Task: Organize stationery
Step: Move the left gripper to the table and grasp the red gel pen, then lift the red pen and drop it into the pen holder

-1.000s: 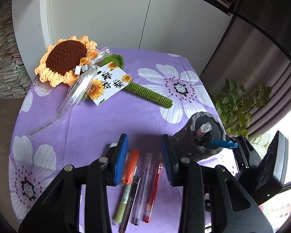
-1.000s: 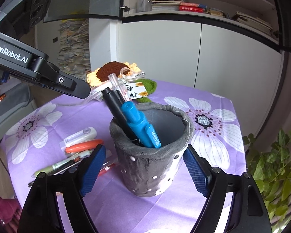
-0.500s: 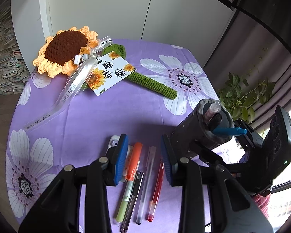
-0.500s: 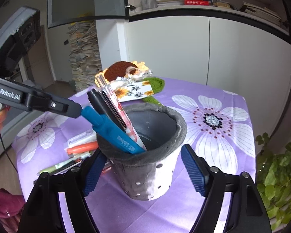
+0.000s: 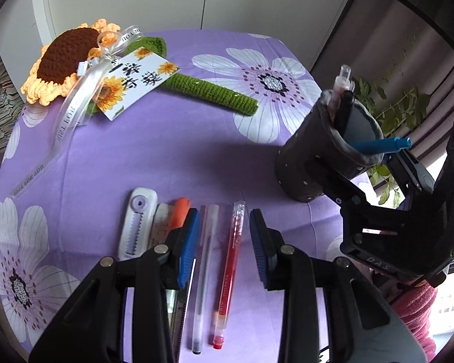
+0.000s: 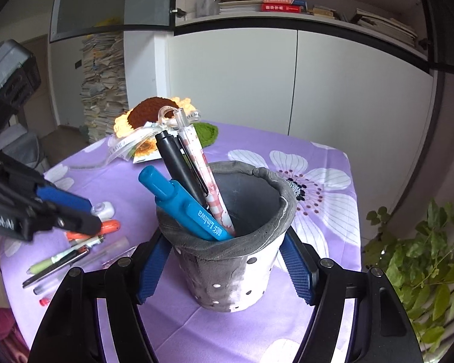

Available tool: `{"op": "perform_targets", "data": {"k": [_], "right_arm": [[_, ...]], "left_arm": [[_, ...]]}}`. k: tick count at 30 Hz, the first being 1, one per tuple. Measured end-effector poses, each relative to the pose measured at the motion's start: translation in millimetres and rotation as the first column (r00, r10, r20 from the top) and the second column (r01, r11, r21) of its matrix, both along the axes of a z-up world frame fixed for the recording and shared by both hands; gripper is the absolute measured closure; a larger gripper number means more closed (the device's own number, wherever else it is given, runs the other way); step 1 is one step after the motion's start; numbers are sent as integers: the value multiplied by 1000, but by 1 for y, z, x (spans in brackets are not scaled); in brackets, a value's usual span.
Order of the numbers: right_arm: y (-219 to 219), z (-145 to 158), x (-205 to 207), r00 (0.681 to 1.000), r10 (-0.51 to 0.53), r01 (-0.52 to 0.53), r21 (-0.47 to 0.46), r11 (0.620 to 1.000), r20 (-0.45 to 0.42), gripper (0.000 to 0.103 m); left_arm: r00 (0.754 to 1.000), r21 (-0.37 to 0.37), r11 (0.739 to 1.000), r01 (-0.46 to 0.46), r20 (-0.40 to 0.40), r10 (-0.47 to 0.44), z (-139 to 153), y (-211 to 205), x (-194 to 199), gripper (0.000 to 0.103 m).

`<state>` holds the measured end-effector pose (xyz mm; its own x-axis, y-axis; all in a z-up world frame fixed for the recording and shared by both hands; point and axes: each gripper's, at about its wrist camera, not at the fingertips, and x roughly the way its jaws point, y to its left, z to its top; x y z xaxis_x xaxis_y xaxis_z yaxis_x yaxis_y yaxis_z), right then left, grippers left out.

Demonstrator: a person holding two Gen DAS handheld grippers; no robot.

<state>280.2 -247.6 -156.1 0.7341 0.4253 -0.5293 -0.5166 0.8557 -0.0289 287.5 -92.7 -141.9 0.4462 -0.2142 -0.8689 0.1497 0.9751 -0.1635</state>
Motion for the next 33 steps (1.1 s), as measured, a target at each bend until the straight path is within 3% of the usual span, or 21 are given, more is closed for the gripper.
{"op": "perform_targets", "data": {"k": [4,18,27,31,33], "right_arm": [[5,0,-2,1000,26,-26,-2,1000,1,31],[5,-1,-2,1000,25,-25,11,1000,-11,30],[5,-2,-2,1000,21,-21,15,1000,-14,30],[5,-2,-2,1000,22,-21,16,1000,-14,30],[5,-2,-2,1000,22,-22,16,1000,-14,30]], "left_arm": [[999,36,999,31,-12,-31,-12,-14,4,72],[1000,88,996,17,-26,-15,-29,-22,22,72],[999,53,998,33,-37,-31,-21,-20,27,73],[996,61,997,43,-82,-38,-30,-22,30,89],[995,66,997,40,-94,-34,-34,-23,32,89]]}}
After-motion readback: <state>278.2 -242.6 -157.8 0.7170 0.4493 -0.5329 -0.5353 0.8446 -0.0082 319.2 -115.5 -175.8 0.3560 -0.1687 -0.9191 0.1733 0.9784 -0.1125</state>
